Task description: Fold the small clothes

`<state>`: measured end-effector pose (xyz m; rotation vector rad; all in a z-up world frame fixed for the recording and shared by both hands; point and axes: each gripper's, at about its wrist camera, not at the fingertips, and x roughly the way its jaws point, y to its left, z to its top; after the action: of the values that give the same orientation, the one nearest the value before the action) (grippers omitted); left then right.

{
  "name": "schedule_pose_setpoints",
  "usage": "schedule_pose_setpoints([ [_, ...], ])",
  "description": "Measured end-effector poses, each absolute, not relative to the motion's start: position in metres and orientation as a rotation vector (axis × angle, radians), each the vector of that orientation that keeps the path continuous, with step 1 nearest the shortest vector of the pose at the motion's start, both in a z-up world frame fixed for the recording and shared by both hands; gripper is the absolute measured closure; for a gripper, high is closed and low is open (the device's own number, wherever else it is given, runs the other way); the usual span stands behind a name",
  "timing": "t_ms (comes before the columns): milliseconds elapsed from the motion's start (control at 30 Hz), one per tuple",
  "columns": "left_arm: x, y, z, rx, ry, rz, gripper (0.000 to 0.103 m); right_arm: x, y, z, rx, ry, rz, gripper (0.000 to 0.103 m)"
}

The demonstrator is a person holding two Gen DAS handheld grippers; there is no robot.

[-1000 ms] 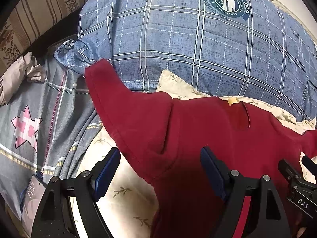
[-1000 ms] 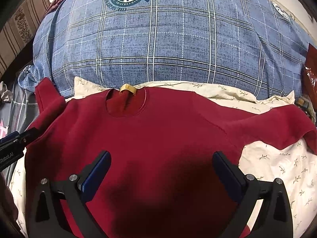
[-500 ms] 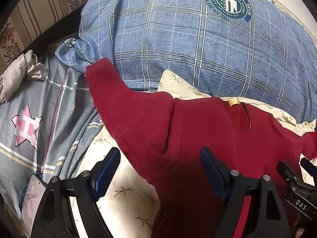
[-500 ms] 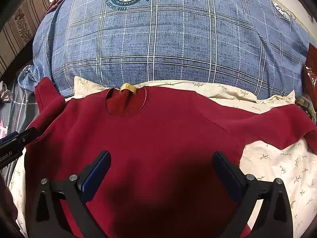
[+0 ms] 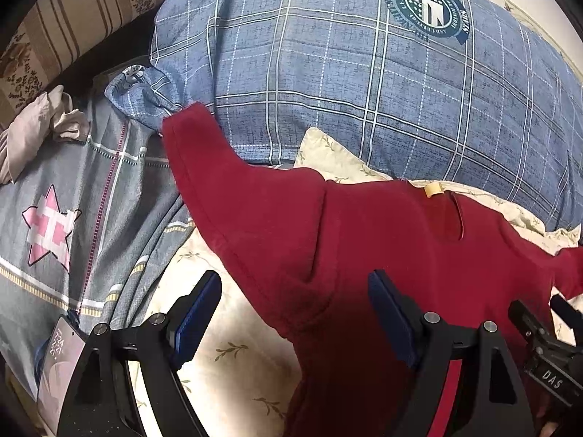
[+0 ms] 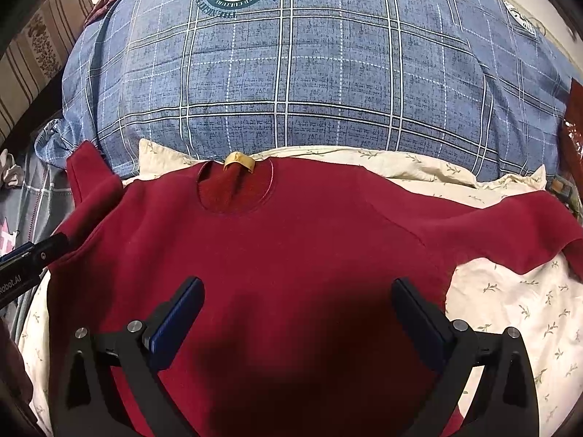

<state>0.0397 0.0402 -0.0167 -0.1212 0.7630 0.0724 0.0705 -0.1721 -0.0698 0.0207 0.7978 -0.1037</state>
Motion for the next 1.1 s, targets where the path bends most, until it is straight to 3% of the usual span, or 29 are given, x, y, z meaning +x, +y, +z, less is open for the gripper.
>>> schedule_pose_setpoints([
  [1100,0.044,0.048,-0.016,-0.127,0.777,0.092,0.021,0.072,-0.167,-0.074,0.010,0.815,-0.094,0.001],
])
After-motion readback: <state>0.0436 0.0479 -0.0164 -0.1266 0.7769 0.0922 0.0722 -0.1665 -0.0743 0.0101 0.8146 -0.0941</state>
